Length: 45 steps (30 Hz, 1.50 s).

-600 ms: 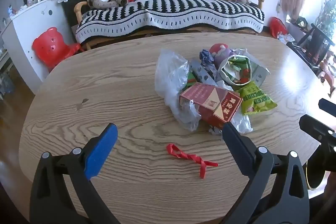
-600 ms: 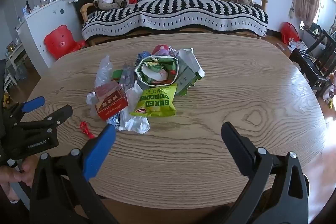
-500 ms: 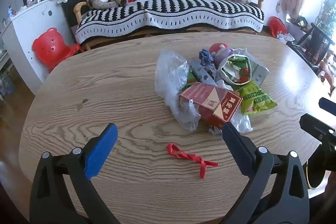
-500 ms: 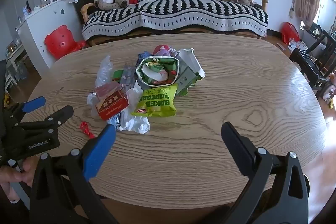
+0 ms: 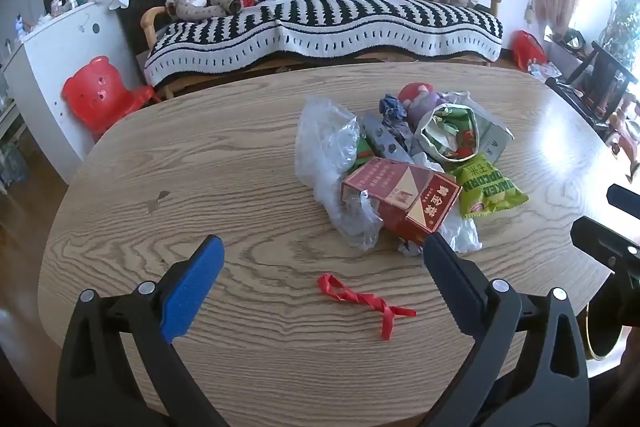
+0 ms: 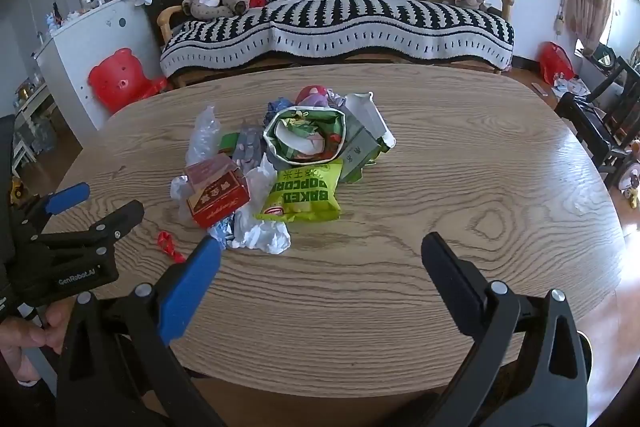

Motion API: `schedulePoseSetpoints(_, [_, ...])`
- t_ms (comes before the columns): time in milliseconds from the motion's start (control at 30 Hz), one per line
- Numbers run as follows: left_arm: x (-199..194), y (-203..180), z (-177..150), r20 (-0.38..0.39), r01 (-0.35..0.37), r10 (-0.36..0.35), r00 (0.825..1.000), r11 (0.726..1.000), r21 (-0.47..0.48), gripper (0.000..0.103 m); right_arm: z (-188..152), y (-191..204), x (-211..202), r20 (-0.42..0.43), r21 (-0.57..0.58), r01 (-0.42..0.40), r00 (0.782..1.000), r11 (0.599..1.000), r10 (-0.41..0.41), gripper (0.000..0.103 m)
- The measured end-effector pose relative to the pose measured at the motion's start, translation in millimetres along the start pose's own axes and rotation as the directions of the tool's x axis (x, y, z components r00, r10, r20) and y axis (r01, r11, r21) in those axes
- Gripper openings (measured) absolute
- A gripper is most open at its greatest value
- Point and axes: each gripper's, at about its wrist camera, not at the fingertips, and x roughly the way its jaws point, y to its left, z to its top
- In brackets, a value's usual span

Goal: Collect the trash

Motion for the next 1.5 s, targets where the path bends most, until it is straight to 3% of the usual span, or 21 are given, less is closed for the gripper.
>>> schedulePoseSetpoints(1500, [1.5,-1.9,-2.4,0.005,-0.001,0.001,1.000,1.000,0.007,0.097,-1.8,12.1,6.2,0.000,-0.003,-0.016,1.000,1.000,0.016,0.097])
